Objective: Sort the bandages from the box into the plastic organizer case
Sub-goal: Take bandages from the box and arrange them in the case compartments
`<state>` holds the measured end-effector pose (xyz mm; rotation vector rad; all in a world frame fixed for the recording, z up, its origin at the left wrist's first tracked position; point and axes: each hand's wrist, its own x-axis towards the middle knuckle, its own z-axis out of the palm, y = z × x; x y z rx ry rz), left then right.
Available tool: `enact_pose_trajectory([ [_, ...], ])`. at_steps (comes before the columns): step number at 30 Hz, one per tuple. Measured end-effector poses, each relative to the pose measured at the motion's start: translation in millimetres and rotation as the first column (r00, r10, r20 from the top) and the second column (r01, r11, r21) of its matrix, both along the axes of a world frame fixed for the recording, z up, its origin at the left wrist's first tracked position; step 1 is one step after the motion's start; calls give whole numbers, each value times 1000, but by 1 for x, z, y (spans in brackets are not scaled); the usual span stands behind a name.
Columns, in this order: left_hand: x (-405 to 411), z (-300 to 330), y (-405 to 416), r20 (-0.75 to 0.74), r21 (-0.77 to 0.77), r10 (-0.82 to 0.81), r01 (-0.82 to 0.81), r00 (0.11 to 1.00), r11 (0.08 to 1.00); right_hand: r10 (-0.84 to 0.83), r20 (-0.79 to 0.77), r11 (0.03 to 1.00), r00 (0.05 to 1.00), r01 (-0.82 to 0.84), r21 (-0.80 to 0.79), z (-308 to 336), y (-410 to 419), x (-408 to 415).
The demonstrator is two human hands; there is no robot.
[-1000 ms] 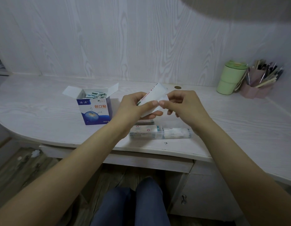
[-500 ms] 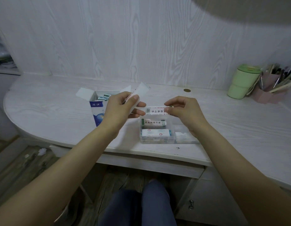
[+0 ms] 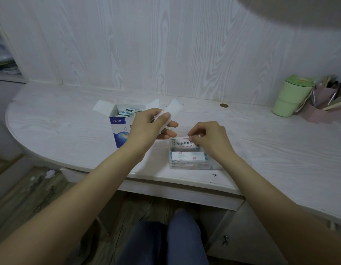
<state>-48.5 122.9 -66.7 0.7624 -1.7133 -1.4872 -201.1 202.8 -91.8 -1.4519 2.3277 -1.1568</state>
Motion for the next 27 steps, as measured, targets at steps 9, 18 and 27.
enact_pose_trajectory([
  [9,-1,0,8,-22,28,-77,78,997,997,34,18,999,999,-34,-12,3,5,4],
  [18,-11,2,19,-21,63,-144,145,989,987,80,398,957,914,42,-288,33,25,9],
  [27,-29,3,29,-59,55,-132,135,990,989,141,634,916,761,142,-374,23,55,-23],
])
